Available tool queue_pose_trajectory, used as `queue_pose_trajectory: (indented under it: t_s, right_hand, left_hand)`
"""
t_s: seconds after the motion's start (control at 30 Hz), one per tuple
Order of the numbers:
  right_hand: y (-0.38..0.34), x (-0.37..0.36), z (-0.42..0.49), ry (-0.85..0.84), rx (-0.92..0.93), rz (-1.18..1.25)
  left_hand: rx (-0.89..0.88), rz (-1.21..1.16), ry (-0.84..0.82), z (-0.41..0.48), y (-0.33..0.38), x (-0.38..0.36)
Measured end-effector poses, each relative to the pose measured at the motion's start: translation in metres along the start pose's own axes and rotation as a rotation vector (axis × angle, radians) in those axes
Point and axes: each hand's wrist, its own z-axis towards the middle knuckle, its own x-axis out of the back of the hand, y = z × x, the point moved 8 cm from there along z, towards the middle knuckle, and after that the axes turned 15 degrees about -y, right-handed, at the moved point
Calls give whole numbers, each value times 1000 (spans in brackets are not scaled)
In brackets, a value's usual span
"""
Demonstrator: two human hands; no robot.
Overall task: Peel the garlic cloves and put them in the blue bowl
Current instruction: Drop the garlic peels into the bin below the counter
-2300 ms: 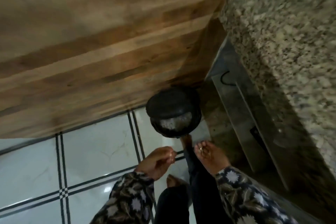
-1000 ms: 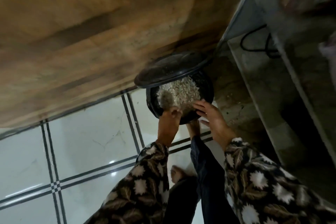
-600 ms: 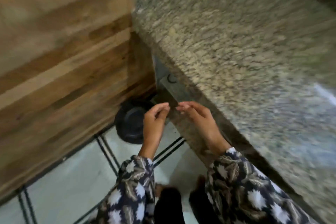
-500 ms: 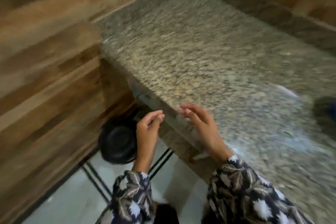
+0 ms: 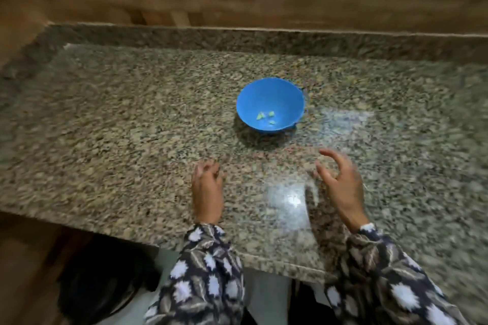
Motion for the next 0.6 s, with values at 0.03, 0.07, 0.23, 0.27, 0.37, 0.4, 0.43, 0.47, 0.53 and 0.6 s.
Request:
queue_pose_trajectory:
  t_s: [0.03, 0.07, 0.23, 0.27, 0.37, 0.4, 0.43, 0.47, 0.53, 0.6]
  right_hand:
    - [10, 5, -1, 9, -25, -97]
    - [22, 11, -2, 1, -65, -170]
    - [56, 19, -4, -108, -227, -316]
    - [59, 20, -4, -118, -255, -321]
    - [57, 21, -6, -118, -253, -265]
    - [55, 23, -7, -107, -239, -245]
    - [54, 24, -8, -94, -228, -222]
    - [54, 26, -8, -82, -222, -191]
    - [56, 29, -8, -57, -231, -87]
    - [59, 29, -11, -38, -262, 104]
  left_hand:
    - [-16, 29, -14, 2, -3, -1]
    - [-21, 41, -13, 3, -3, -1]
    - [-56, -287, 87, 18, 66, 31]
    - [-141, -328, 66, 29, 94, 34]
    - [-251, -276, -102, 74, 155, 20]
    - [-241, -222, -159, 87, 163, 10]
    - [-229, -166, -203, 97, 167, 1]
    - [-217, -129, -222, 102, 169, -4]
    - [-206, -132, -175, 103, 169, -1]
    - [-226, -257, -90, 91, 167, 13]
